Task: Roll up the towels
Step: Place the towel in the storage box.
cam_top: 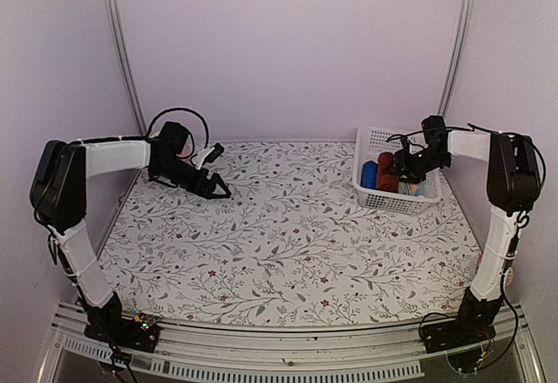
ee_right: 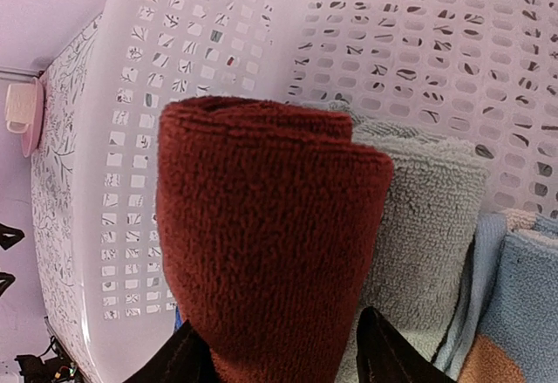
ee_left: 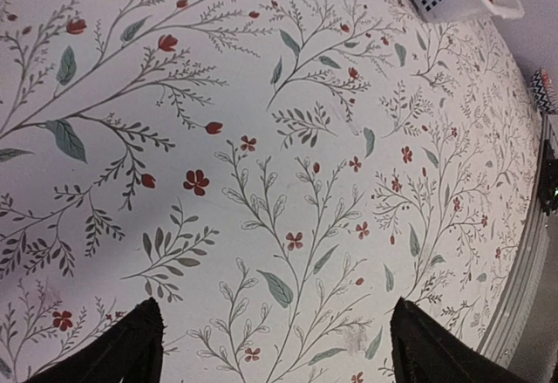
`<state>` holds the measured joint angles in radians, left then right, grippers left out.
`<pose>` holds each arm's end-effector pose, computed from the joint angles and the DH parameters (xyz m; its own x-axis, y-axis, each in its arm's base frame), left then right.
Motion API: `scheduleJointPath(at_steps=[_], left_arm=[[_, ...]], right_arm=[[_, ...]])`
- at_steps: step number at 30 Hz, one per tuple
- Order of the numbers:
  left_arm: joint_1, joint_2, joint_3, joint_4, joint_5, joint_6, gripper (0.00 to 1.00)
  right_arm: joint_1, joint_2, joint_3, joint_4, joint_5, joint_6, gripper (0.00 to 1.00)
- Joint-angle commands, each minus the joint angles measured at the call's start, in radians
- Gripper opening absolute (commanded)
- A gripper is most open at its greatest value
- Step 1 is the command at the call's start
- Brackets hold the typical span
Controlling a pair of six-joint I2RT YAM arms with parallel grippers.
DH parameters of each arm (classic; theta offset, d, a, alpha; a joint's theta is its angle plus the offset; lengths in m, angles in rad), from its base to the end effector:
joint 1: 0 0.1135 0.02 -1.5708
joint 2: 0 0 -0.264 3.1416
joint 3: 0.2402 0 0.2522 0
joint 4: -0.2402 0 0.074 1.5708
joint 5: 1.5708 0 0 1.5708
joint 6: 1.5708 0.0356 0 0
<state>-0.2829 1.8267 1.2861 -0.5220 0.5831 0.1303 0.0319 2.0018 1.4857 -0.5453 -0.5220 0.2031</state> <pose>0.3577 -0.1244 0.2037 -0.7681 0.3362 -0.5450 0.5951 0.6889 -0.4137 0.4233 0.0313 0.1931 -0.9093 0.1459 -0.3898 -0.0891 0.8466 0.5247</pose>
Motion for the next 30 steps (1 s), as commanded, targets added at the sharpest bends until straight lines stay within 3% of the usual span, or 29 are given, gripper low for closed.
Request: scheduleJointPath(at_steps=[1,23,30], left_arm=[[0.005,0.004,0.019,-0.007,0.009,0.003,0.9],[0.004,0.011,0.026,-0.013,0.01,0.006,0.91],[0.004,0.009,0.027,-0.015,0.009,0.007,0.91]], right_arm=[[0.015,-0.04,0.027,-0.067,0.098,-0.033,0.58],[0.08,-0.13,0.083,-0.129,0.361,-0.059,0.6],[0.097,-0.13,0.102,-0.114,0.385,-0.063,0.49]])
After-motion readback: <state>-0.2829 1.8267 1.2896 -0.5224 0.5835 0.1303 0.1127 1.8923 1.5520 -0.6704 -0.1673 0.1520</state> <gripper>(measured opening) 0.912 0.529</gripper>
